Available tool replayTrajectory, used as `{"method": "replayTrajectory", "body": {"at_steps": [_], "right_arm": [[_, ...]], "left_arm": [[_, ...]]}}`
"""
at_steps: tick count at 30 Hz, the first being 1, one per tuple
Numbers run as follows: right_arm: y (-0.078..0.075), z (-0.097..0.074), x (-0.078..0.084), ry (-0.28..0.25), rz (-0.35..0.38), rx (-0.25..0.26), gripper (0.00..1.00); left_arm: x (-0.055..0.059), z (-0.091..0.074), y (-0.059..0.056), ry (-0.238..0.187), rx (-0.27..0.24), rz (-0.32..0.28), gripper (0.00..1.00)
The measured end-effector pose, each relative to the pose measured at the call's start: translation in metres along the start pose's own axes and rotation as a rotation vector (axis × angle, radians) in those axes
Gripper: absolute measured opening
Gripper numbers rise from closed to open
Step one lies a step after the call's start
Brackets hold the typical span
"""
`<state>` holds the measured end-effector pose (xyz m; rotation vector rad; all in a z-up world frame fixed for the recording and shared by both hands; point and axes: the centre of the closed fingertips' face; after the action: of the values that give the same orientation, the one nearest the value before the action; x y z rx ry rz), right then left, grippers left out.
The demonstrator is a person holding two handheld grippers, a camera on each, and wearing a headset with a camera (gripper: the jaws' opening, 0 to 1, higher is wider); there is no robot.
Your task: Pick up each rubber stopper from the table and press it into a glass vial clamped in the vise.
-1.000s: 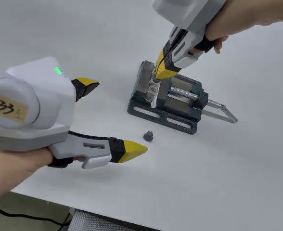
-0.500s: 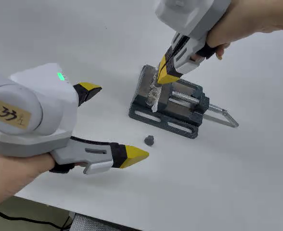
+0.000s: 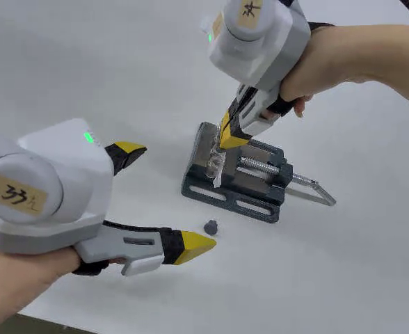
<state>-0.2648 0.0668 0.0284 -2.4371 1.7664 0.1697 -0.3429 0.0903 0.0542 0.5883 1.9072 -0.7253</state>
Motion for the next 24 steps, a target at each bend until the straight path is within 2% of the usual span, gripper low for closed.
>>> {"method": "replayTrajectory", "body": {"at_steps": [5, 9, 11, 17, 24], "right_arm": [[0.0, -0.0003, 0.0002, 0.003, -0.014, -0.01, 0.0], [-0.0025, -0.0012, -0.0003, -0.019, -0.023, 0.001, 0.0], [-0.0001, -0.0025, 0.0023, -0.034, 0.004, 0.004, 0.0], [0.0012, -0.0023, 0.0014, -0.059, -0.007, 0.021, 0.0], [0.0025, -0.0019, -0.0019, -0.041, -0.014, 0.018, 0.0]], "left_arm": [[-0.0044, -0.0039, 0.0016, -0.002, -0.007, 0.011, 0.91], [-0.0069, -0.0085, 0.0031, -0.008, -0.019, 0.014, 0.91], [-0.0059, -0.0093, 0.0029, -0.005, -0.02, 0.014, 0.91], [-0.0038, -0.0097, 0.0014, 0.001, -0.022, 0.013, 0.91], [-0.0023, -0.0082, -0.0003, 0.004, -0.019, 0.011, 0.91]]}}
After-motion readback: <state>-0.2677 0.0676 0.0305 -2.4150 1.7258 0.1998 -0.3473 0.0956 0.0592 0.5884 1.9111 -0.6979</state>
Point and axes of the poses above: the centre of the closed fingertips' face, and the gripper's own axes: z roughly forward along the fingers, y roughly to its left, x roughly out of its underside, and after that the axes turned 7 degrees about x, right-handed
